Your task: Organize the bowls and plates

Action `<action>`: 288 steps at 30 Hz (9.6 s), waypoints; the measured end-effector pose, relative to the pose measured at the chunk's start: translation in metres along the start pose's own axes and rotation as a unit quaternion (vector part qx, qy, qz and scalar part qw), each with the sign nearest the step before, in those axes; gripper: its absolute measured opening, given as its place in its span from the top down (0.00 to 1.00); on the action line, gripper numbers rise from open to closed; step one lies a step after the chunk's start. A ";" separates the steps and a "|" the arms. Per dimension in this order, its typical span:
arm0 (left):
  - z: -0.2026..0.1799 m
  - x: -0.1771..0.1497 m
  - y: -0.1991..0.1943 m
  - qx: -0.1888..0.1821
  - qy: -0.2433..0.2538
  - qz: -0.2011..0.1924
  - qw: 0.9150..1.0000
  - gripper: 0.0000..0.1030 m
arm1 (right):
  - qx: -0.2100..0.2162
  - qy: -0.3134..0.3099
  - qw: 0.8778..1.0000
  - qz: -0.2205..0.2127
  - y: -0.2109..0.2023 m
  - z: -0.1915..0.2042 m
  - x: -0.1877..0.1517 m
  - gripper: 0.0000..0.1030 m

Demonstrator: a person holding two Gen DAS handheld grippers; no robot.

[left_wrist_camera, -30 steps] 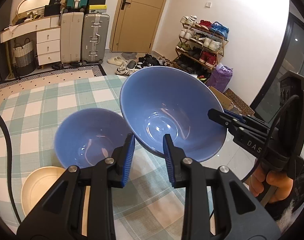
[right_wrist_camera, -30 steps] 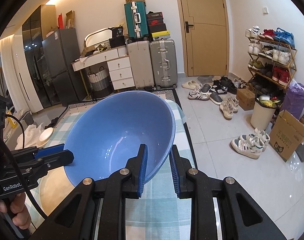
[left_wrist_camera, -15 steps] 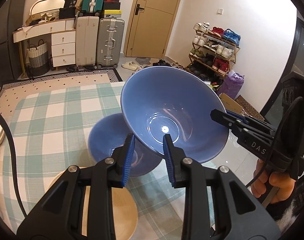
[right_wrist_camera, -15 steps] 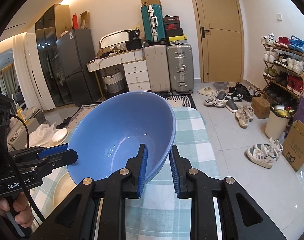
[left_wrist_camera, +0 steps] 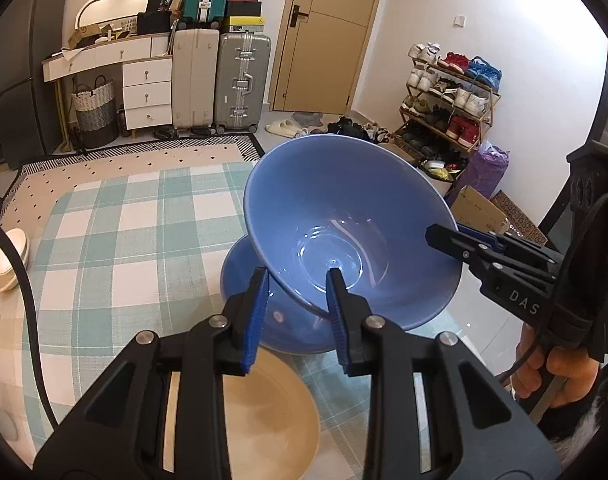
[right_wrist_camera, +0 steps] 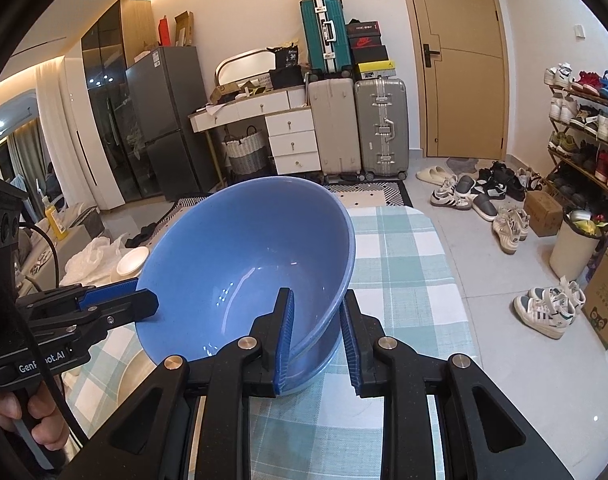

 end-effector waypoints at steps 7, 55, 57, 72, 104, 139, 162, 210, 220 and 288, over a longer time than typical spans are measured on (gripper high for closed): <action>0.017 -0.001 0.033 0.012 -0.007 0.017 1.000 0.75 | 0.004 -0.006 1.000 0.023 0.025 0.008 -0.006 0.77; 0.061 -0.025 0.159 0.077 0.015 0.064 0.995 0.75 | -0.019 -0.047 0.992 0.118 0.111 0.019 -0.051 0.74; 0.061 -0.025 0.162 0.074 0.013 0.068 0.995 0.75 | -0.026 -0.050 0.991 0.119 0.111 0.020 -0.052 0.73; 0.064 -0.027 0.169 0.071 0.012 0.074 0.995 0.75 | -0.043 -0.068 0.989 0.122 0.113 0.028 -0.053 0.65; 0.120 0.002 0.183 0.012 -0.088 0.081 0.993 0.02 | 0.021 0.041 0.996 0.082 0.114 -0.013 -0.051 0.05; 0.109 -0.004 0.224 -0.011 -0.078 0.098 0.992 0.71 | 0.073 0.056 0.992 0.091 0.149 -0.014 -0.060 0.58; 0.088 0.001 0.182 -0.005 -0.046 0.057 0.997 0.72 | 0.053 0.040 0.996 0.062 0.114 -0.005 -0.048 0.58; 0.143 -0.071 -0.023 0.060 -0.078 -0.018 0.995 0.72 | 0.098 -0.020 0.995 0.017 0.037 0.140 -0.046 0.58; 0.163 -0.081 -0.007 0.077 -0.093 -0.010 0.993 0.72 | 0.105 -0.045 0.993 0.032 0.058 0.152 -0.056 0.58; 0.157 -0.098 -0.014 0.097 -0.044 -0.062 0.992 0.02 | 0.097 -0.094 0.989 -0.052 0.030 0.154 -0.068 0.05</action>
Point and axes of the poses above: each gripper's, at about its wrist camera, not at the fingertips, and y roughly the way its jaws point, z to its left, x to its top, the point moved 3 cm from there along y, roughly the way its jaws point, and after that the axes turned 15 degrees about -y, right-handed, at the moved point
